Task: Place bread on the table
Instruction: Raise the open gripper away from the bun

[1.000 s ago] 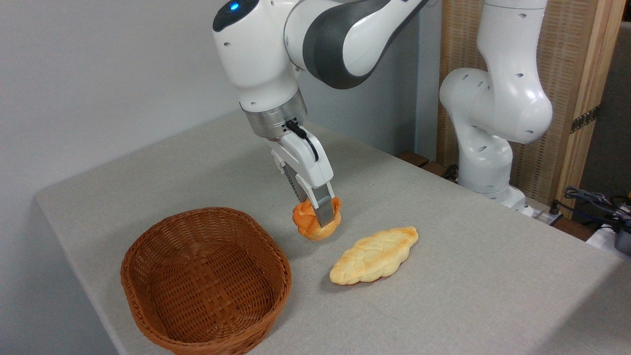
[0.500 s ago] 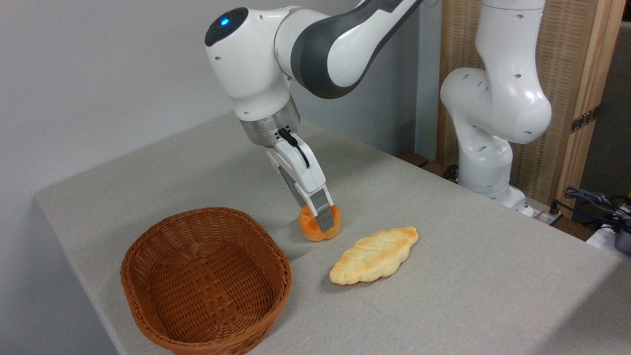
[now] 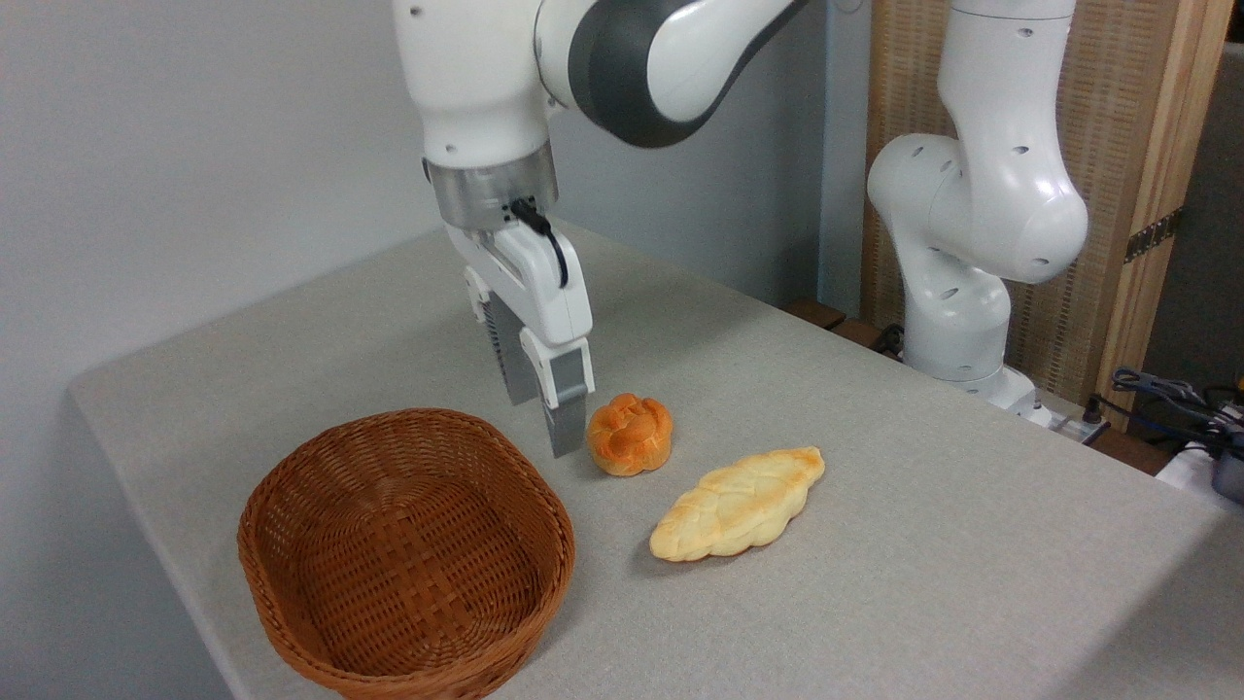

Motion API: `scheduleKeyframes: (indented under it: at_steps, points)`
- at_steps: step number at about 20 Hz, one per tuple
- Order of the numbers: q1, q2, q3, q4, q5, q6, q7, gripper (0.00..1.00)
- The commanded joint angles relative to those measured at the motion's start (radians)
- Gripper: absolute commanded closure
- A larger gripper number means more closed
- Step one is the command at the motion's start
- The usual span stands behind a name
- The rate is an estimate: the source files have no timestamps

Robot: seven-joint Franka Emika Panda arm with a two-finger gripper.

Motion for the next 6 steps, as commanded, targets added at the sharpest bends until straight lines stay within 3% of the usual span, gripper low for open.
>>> scheduleKeyframes:
  at_steps: [1, 6]
  points:
    - [0.0, -0.004, 0.037, 0.026, -0.007, 0.049, 0.004, 0.0]
    - [0.001, -0.004, 0.043, 0.026, -0.005, 0.1, 0.004, 0.0]
